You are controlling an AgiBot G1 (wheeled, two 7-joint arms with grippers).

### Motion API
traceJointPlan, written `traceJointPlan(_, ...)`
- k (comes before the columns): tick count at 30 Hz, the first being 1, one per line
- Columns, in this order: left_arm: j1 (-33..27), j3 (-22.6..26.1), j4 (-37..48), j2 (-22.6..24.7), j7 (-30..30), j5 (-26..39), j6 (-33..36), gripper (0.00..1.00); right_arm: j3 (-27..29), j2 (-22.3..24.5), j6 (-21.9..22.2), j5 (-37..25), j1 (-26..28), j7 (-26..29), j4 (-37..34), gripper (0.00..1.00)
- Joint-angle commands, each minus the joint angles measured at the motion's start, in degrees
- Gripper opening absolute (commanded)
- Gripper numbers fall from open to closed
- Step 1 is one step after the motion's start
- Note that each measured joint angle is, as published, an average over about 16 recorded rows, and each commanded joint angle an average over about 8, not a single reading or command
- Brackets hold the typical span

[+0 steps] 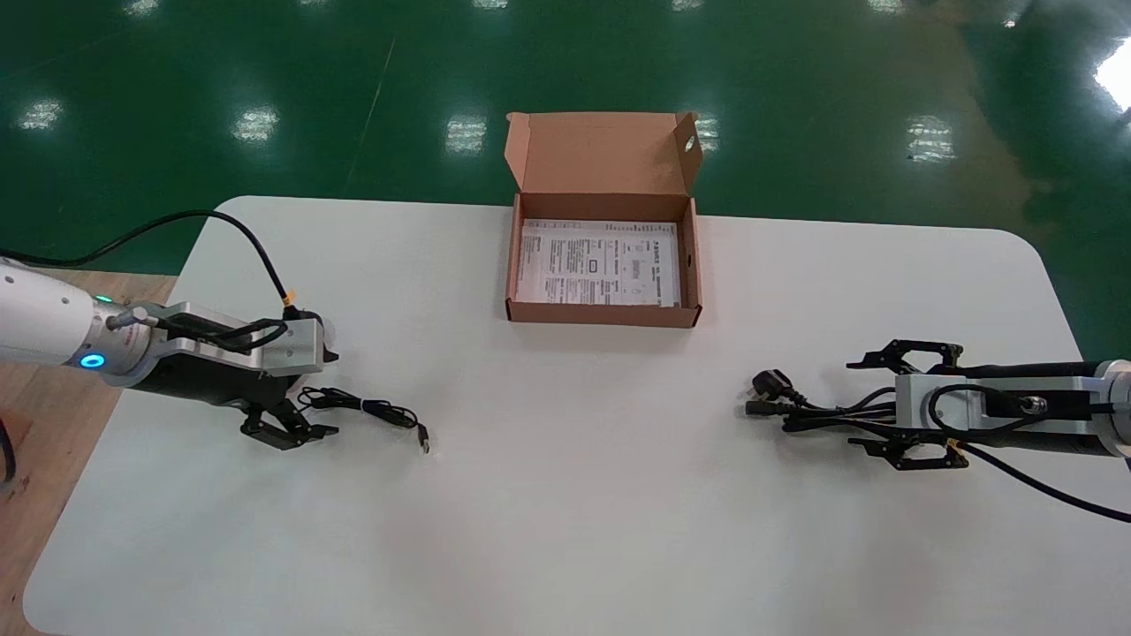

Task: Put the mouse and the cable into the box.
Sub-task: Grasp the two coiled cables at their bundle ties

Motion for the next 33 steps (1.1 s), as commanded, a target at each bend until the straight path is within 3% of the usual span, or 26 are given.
traceJointPlan(1,0.01,0.0,-0.08,-0.03,-0.03,-0.01,0.06,0.0,0.02,0.04,-0.04,0.04,-0.03,0.02,0.08,0.0)
traceJointPlan(33,-0.11,-0.08,-0.42,-0.16,-0.13,-0.16,0.31,0.0,0.27,0.34,-0.29,0.43,0.07,0.23,0.36,0.0)
